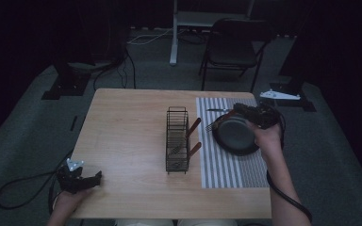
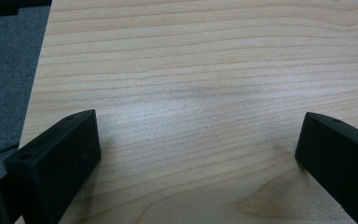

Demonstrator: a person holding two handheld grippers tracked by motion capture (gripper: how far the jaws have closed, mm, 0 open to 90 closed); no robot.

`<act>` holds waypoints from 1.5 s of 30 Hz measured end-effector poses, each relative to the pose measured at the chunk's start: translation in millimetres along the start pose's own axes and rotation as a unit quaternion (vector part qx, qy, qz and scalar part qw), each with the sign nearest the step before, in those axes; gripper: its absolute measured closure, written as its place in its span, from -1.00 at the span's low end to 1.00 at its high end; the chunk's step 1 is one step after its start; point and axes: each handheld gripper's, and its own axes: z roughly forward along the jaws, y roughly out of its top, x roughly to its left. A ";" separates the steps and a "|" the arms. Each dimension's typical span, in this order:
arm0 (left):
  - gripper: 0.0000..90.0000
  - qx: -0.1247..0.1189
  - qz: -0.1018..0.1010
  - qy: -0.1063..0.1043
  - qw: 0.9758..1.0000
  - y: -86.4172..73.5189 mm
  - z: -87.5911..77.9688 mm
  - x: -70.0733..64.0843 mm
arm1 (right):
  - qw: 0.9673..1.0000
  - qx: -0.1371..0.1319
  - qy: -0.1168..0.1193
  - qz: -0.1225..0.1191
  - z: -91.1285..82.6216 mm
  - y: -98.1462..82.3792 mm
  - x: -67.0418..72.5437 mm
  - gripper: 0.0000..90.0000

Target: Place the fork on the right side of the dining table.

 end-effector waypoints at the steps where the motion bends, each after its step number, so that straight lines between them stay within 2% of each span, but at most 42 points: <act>1: -1.00 0.000 0.000 0.000 1.000 0.0 0.0 0.0 | 1.000 0.001 0.001 0.002 -0.6 -2.2 0.0 0.79; 9: -1.00 0.000 -0.001 0.000 1.000 0.0 0.0 -0.1 | 1.000 0.005 -0.002 0.005 -3.7 -15.8 -0.1 0.79; 10: -1.00 0.000 -0.001 0.000 1.000 0.0 0.0 -0.2 | 1.000 0.007 0.000 0.012 -4.9 -22.5 -0.1 0.79; 18: -1.00 0.000 0.000 0.000 1.000 0.0 0.0 0.0 | 1.000 0.008 -0.002 0.018 -12.1 -44.3 2.2 0.79; 21: -1.00 0.000 0.000 0.000 1.000 0.0 0.0 0.0 | 1.000 0.009 -0.003 0.019 -13.3 -47.1 2.5 0.79; 22: -1.00 0.000 0.000 0.000 1.000 0.0 0.0 0.0 | 1.000 0.012 -0.007 0.021 -17.3 -55.7 2.9 0.79; 26: -1.00 0.000 0.000 0.000 1.000 0.0 0.0 0.0 | 0.999 0.011 -0.007 0.030 -22.4 -66.3 3.7 0.79; 30: -1.00 0.000 0.000 0.000 1.000 0.0 0.0 0.0 | 0.999 0.019 -0.018 0.023 -23.7 -76.8 5.3 0.79; 34: -1.00 0.000 0.000 0.000 1.000 0.0 0.0 -0.1 | 0.999 0.021 -0.019 0.034 -24.9 -86.5 3.4 0.79; 40: -1.00 0.000 0.000 0.000 1.000 0.0 0.0 0.0 | 0.998 0.014 -0.017 0.051 -30.0 -98.2 3.8 0.79; 45: -1.00 0.000 0.000 0.000 1.000 0.0 0.0 -0.1 | 0.998 0.009 -0.021 0.051 -34.7 -106.5 11.7 0.79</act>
